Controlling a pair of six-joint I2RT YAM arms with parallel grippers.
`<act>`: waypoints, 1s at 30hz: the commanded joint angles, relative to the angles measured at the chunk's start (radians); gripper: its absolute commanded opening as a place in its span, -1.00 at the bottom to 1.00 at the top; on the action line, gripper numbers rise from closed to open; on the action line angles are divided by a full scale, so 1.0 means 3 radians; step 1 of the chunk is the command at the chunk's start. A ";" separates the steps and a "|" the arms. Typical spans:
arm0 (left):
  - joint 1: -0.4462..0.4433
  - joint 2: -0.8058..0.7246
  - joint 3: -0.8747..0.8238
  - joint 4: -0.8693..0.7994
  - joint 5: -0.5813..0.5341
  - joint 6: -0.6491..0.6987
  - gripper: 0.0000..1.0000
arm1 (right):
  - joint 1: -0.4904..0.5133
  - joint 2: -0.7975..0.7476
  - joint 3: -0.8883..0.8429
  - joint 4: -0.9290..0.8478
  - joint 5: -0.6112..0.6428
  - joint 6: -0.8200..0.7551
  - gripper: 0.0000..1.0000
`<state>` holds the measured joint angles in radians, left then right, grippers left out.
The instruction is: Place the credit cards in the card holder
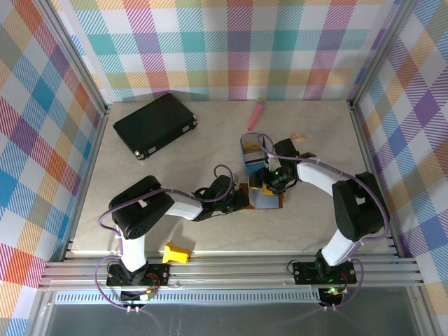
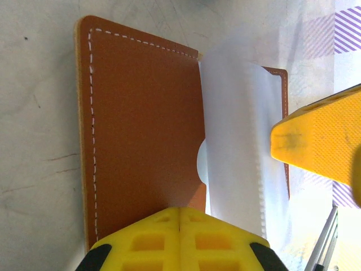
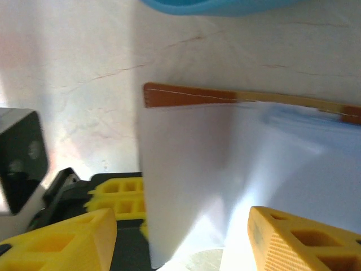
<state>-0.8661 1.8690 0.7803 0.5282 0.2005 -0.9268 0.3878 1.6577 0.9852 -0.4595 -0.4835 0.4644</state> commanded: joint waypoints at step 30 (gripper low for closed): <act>0.0220 -0.1123 -0.0345 -0.0831 -0.0146 0.0485 -0.82 | -0.0190 -0.0627 0.0030 -0.0049 0.0153 -0.0170 0.23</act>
<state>-0.8124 1.5673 0.6708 0.3122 0.1627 -0.8543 0.3534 1.5116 0.9813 -0.4480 -0.4458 0.4629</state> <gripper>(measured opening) 0.081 0.615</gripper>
